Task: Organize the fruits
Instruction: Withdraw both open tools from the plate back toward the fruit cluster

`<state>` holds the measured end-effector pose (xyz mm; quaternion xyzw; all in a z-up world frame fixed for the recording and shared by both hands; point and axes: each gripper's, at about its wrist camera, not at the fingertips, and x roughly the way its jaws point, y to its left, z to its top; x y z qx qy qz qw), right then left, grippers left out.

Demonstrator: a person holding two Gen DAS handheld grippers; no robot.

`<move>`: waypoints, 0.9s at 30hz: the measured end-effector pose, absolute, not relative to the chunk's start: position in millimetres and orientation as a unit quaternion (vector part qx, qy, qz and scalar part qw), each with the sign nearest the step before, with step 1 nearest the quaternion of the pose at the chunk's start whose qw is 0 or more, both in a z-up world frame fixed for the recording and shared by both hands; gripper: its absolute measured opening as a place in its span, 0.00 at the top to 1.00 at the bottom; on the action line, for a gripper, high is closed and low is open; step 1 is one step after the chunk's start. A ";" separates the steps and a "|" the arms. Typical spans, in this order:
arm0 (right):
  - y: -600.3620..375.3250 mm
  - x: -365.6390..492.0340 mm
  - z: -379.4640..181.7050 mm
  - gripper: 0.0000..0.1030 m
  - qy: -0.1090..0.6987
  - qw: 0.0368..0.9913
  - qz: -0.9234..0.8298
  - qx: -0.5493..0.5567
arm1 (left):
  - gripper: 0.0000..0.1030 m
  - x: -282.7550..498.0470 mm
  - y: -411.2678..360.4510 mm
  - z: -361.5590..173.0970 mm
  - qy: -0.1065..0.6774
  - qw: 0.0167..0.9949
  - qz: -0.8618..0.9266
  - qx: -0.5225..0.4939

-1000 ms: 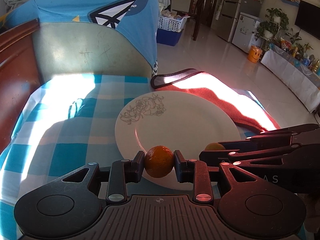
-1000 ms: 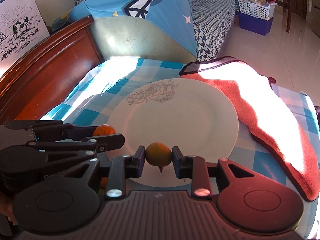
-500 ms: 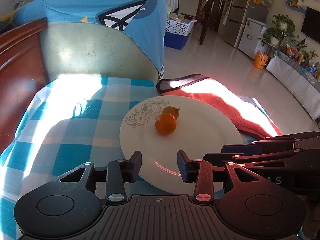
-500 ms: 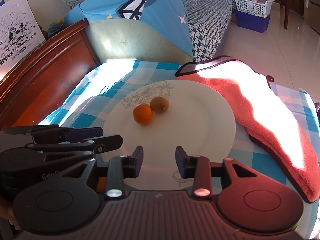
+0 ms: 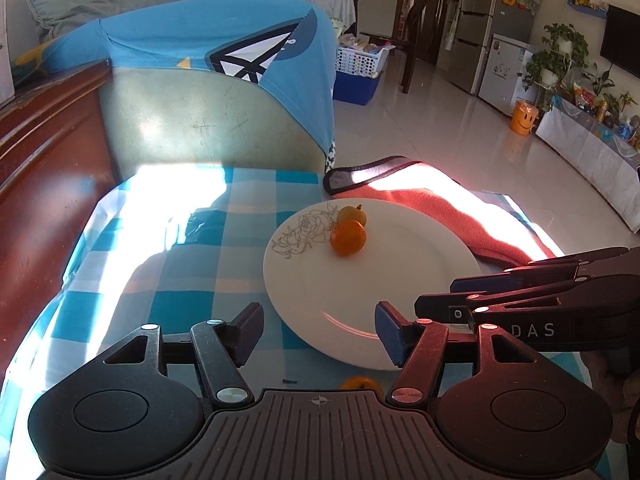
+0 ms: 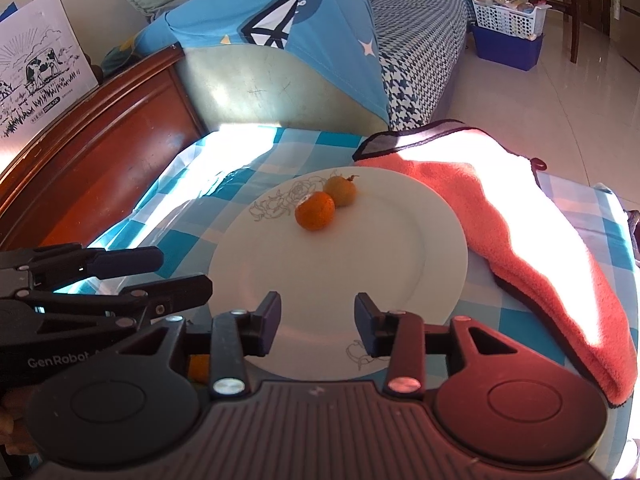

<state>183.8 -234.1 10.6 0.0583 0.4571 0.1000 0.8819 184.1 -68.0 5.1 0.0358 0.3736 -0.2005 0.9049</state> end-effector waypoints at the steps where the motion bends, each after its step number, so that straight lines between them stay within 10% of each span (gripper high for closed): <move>1: -233.6 183.3 11.0 0.60 0.457 0.881 0.103 0.058 | 0.37 182.4 -64.4 5.6 0.375 0.905 -0.198 0.035; 27: -199.1 100.2 23.2 0.57 0.474 0.852 0.219 0.014 | 0.35 104.0 12.5 -1.2 0.409 0.901 -0.144 0.025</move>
